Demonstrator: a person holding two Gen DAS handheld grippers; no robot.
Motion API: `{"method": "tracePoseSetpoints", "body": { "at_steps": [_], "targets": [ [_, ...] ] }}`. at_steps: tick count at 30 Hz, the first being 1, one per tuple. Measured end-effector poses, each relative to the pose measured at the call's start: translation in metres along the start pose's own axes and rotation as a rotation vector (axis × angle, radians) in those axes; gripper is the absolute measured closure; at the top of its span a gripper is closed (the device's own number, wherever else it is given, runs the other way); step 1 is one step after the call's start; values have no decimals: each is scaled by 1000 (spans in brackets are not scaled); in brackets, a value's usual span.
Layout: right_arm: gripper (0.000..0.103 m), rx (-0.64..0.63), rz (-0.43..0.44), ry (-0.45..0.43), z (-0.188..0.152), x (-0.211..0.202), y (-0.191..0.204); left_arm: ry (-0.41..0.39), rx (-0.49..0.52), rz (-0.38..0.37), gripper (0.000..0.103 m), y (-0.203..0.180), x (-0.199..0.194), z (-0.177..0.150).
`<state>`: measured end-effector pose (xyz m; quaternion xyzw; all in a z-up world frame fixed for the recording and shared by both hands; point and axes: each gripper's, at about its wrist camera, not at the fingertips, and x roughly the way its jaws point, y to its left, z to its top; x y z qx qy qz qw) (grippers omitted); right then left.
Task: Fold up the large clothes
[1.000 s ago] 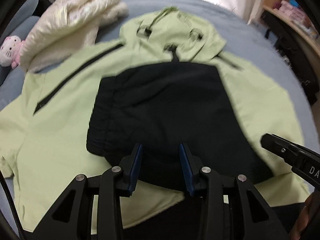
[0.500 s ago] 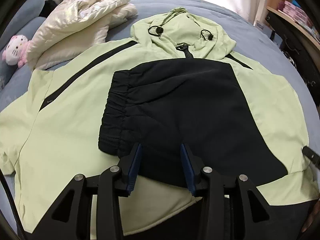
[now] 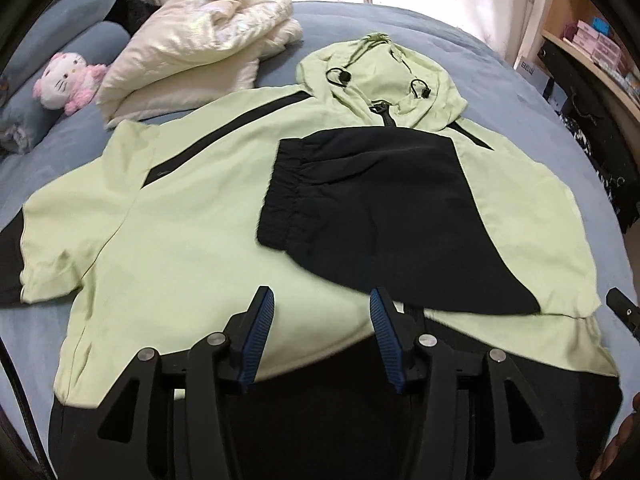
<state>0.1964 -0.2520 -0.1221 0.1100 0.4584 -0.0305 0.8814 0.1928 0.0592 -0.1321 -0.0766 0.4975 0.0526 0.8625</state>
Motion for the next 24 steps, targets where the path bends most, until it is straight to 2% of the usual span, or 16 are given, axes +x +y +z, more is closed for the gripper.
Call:
{"method": "tracePoseSetpoints", "body": {
  "at_steps": [10,24],
  "targets": [
    [61,-15,86,-22,-33,-52,28,-17,-58,-34,54,26,-51,-29],
    [61,-126,123,6,-73,-82,87,-59,-95,-53,54,79,-96,-63]
  ]
}}
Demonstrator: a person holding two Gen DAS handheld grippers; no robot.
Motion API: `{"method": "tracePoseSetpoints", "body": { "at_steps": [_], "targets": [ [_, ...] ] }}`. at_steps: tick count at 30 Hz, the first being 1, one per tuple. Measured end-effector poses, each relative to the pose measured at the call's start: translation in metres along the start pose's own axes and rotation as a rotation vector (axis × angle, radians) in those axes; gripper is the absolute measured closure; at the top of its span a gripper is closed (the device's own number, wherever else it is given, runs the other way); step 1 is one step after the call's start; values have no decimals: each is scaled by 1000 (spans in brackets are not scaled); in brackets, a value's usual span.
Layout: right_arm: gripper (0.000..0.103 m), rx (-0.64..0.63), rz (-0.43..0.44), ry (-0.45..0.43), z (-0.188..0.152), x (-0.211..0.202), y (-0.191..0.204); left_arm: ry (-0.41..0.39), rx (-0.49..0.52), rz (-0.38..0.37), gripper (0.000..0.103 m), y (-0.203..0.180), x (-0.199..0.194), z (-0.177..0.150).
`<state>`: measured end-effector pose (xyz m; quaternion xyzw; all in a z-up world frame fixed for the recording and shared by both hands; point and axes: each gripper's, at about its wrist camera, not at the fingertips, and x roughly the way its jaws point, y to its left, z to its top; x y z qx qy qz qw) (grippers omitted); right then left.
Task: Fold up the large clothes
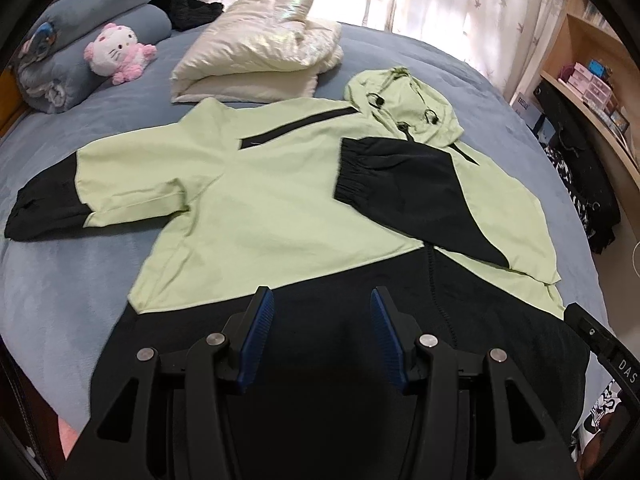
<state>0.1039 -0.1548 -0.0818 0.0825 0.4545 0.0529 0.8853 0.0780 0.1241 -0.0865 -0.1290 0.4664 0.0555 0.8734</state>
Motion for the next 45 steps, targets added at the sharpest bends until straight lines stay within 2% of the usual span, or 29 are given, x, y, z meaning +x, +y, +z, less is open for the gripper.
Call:
{"method": "tracePoseSetpoints", "body": {
  "at_steps": [12,15,18,24,28,33,40,43,45],
  "targets": [
    [60,-117,27,-39,1,-8,83,-14,-95,-20,54,76,-18,0],
    [59,-151,44,-42,3,-2,110,-15,-125,-16,54,101,-19,2],
    [51,-186,70,-38,6,6,138,-15,-171,-17,54,133,-18,5],
    [51,-274,119,-42,8,25,204,-29,-257,-10,54,193,-12,9],
    [51,-336,147,-37,9,41,245,-26,-314,-37,54,233,-3,10],
    [51,-406,175,-40,8,61,291,-34,-419,-101,54,290,12,9],
    [51,-472,206,-6,2,97,341,-60,-584,-235,54,362,35,7],
    [51,-494,216,4,-1,111,359,-89,-667,-310,54,394,46,8],
    [51,-505,225,19,-3,122,372,-110,-707,-331,54,410,51,11]
  ]
}}
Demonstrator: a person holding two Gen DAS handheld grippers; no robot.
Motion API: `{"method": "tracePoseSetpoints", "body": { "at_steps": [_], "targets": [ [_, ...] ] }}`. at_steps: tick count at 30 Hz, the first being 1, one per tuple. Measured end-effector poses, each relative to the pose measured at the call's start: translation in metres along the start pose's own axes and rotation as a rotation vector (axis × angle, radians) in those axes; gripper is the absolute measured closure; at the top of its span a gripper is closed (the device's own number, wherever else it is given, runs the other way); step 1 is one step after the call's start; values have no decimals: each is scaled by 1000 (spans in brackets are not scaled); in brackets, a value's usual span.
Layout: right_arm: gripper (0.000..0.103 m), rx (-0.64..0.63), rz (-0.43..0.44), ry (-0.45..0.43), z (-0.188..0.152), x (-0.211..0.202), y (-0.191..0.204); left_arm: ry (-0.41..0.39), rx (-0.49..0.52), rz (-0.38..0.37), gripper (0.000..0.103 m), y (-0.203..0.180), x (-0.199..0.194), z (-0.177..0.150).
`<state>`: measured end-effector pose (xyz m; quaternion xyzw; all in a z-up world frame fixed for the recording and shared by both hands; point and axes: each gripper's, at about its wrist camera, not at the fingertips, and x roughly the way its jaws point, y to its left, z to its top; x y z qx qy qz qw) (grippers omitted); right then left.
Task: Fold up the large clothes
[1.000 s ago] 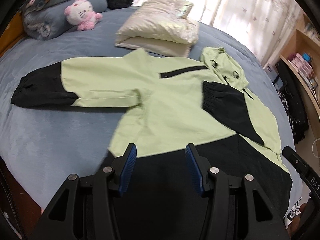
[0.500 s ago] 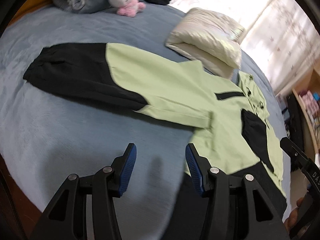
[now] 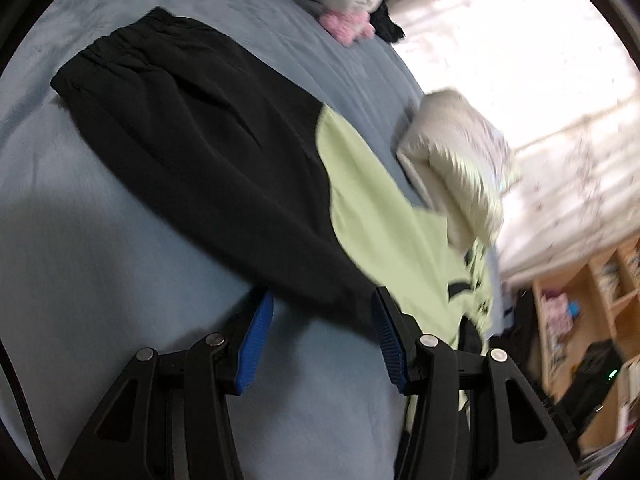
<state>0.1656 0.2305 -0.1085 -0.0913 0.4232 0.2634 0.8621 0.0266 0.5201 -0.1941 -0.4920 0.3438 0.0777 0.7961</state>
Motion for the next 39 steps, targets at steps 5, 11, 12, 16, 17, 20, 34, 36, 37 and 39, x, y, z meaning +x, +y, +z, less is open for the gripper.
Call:
{"method": "tracePoseSetpoints", "body": {
  "at_steps": [5,11,12,16,17,20,34,36,37,39],
  "targets": [
    [51,-16,33,21,5,24,19,-62,-59,2,54,22,1,29],
    [51,-21,55,45,1,38,25,-142,-124,18,71,41,1,57],
    [51,-15,56,52,-1,40,24,-148,-132,23,77,43,1,59],
    [51,14,64,64,-5,40,15,-179,-152,35,97,42,1,61],
    [51,24,66,63,-6,38,11,-195,-131,50,98,36,-2,62],
    [51,48,69,55,-8,28,0,-242,-40,88,98,7,-18,58],
    [51,222,47,-58,-36,-54,-96,-167,561,120,99,-246,-37,-22],
    [51,257,30,-71,-45,-65,-118,-136,616,84,99,-275,-27,-43],
    [51,277,23,-76,-50,-69,-129,-110,645,66,99,-290,-17,-57],
    [51,313,11,-85,-60,-78,-149,-70,680,52,99,-308,-2,-81]
  ]
}}
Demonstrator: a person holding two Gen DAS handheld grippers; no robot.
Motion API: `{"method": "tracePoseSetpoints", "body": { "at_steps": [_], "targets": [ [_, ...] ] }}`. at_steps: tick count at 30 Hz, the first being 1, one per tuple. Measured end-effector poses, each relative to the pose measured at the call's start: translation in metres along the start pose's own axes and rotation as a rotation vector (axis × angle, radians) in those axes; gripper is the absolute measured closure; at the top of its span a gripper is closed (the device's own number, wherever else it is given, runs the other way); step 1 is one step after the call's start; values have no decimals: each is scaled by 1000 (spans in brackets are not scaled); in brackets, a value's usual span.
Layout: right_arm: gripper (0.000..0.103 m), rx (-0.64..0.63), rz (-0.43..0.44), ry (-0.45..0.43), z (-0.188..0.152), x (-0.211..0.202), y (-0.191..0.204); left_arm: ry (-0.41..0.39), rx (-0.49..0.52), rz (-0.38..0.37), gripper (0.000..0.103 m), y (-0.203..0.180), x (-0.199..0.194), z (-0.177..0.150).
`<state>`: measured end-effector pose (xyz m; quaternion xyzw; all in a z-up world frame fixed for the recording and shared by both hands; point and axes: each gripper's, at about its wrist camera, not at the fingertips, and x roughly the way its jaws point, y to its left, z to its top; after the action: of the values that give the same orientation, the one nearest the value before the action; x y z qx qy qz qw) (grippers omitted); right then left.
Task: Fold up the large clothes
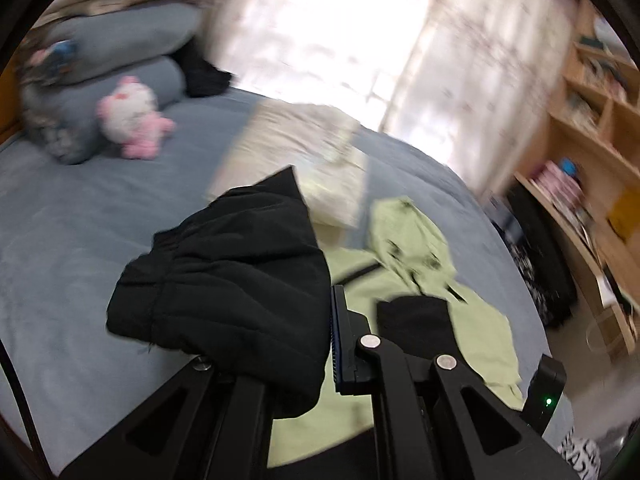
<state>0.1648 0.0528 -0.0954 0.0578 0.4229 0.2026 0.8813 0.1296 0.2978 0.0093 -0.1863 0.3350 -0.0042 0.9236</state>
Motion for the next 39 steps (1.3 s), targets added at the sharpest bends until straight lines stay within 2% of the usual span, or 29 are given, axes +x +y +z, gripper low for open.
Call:
{"method": "tracePoseSetpoints", "body": {
  "at_steps": [4,7,10,13,15,18,19,20,21,23,26,29,32,37,39],
  "targets": [
    [51,68,-34,-15,-6,-16,-44,80,52,-31,99,-46,40,-26],
    [51,115,-62,-17,-13,-25,-76,154,84,-12,99,-70,82,-54],
    [51,154,-83,-8,-21,-28,-101,246,96,-1,99,-83,118,-91],
    [51,189,-87,15,-29,-26,-119,288,113,18,98,-88,135,-114],
    [51,199,-81,28,-33,-24,-125,301,133,33,92,-92,142,-126],
    [51,198,-67,35,-34,-22,-127,315,129,13,64,-91,140,-128],
    [51,196,-61,35,-34,-21,-126,318,120,2,49,-90,140,-127],
    [51,193,-54,34,-34,-22,-126,314,106,-12,38,-88,136,-126],
    [51,191,-48,32,-33,-22,-125,304,96,-25,36,-86,131,-124],
    [51,184,-37,30,-32,-22,-121,294,83,-52,33,-80,119,-120],
    [51,168,-19,32,-30,-21,-114,319,48,-89,32,-69,105,-117],
    [51,147,-1,44,-29,-19,-106,326,20,-97,32,-58,92,-119],
    [51,111,23,59,-28,-15,-92,307,8,-69,32,-45,76,-123],
    [51,32,68,81,-23,-9,-64,269,-16,34,32,-19,53,-128],
    [43,-4,88,92,-22,-7,-52,266,-29,69,32,-10,49,-129]
  ]
}}
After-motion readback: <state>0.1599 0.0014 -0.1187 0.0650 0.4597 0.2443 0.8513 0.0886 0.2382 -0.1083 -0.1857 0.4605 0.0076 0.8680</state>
